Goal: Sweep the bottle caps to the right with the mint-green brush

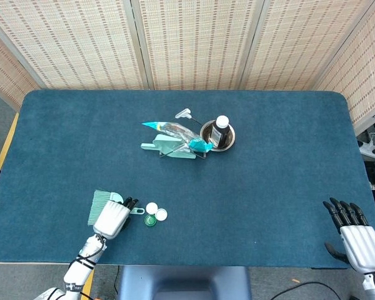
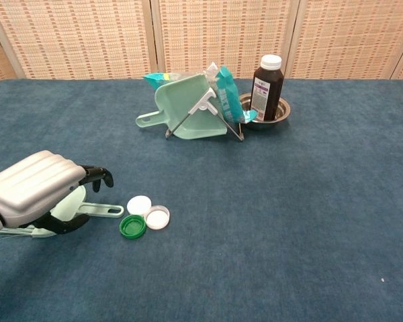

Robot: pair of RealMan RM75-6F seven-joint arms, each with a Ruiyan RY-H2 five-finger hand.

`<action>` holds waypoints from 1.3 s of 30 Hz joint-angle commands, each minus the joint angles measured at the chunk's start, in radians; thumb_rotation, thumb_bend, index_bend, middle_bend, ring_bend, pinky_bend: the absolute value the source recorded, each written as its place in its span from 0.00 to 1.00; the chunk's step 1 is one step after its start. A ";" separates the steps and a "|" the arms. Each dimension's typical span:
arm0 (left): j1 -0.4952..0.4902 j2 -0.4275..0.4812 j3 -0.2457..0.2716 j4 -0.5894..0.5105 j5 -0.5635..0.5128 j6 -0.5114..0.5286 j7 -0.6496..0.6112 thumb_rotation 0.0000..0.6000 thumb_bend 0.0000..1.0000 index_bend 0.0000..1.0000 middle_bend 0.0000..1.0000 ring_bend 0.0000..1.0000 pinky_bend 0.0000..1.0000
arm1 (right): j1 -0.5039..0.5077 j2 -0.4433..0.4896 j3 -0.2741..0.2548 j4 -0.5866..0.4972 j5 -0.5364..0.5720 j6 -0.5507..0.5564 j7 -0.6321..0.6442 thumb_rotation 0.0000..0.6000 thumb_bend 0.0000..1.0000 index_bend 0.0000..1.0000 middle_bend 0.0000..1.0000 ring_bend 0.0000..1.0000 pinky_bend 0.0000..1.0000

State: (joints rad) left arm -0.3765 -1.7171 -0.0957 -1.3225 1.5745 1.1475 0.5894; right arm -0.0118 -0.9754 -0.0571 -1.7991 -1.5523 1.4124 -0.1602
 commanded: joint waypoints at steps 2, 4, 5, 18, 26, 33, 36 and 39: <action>-0.015 -0.019 0.007 0.016 -0.011 -0.004 0.032 1.00 0.33 0.29 0.36 0.71 0.81 | 0.000 0.004 0.000 0.001 -0.001 0.003 0.009 1.00 0.21 0.00 0.00 0.00 0.00; -0.020 -0.025 0.012 0.023 -0.017 -0.008 0.047 1.00 0.33 0.30 0.36 0.71 0.81 | 0.000 0.007 -0.003 0.001 -0.005 0.003 0.016 1.00 0.21 0.00 0.00 0.00 0.00; -0.023 -0.028 0.013 0.028 -0.020 -0.009 0.056 1.00 0.33 0.31 0.36 0.71 0.81 | 0.000 0.008 -0.004 0.001 -0.007 0.003 0.019 1.00 0.21 0.00 0.00 0.00 0.00; -0.050 -0.080 0.027 0.121 -0.042 0.006 0.142 1.00 0.31 0.39 0.45 0.72 0.82 | -0.003 0.017 -0.009 0.001 -0.017 0.013 0.034 1.00 0.21 0.00 0.00 0.00 0.00; -0.055 -0.091 0.042 0.143 -0.040 0.028 0.160 1.00 0.31 0.46 0.53 0.73 0.83 | -0.005 0.019 -0.010 0.000 -0.019 0.017 0.037 1.00 0.21 0.00 0.00 0.00 0.00; -0.060 -0.103 0.058 0.173 0.025 0.111 0.071 1.00 0.52 0.63 0.71 0.78 0.87 | -0.005 0.020 -0.012 0.000 -0.022 0.018 0.039 1.00 0.21 0.00 0.00 0.00 0.00; -0.065 -0.114 0.067 0.213 0.090 0.200 -0.098 1.00 0.62 0.72 0.80 0.79 0.88 | -0.004 0.020 -0.012 0.000 -0.021 0.015 0.039 1.00 0.21 0.00 0.00 0.00 0.00; -0.070 -0.113 0.070 0.250 0.140 0.289 -0.285 1.00 0.68 0.75 0.84 0.80 0.89 | -0.003 0.019 -0.012 0.000 -0.020 0.013 0.037 1.00 0.21 0.00 0.00 0.00 0.00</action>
State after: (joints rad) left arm -0.4388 -1.8233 -0.0350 -1.1237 1.6389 1.3245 0.5042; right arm -0.0148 -0.9568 -0.0697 -1.7992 -1.5721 1.4253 -0.1236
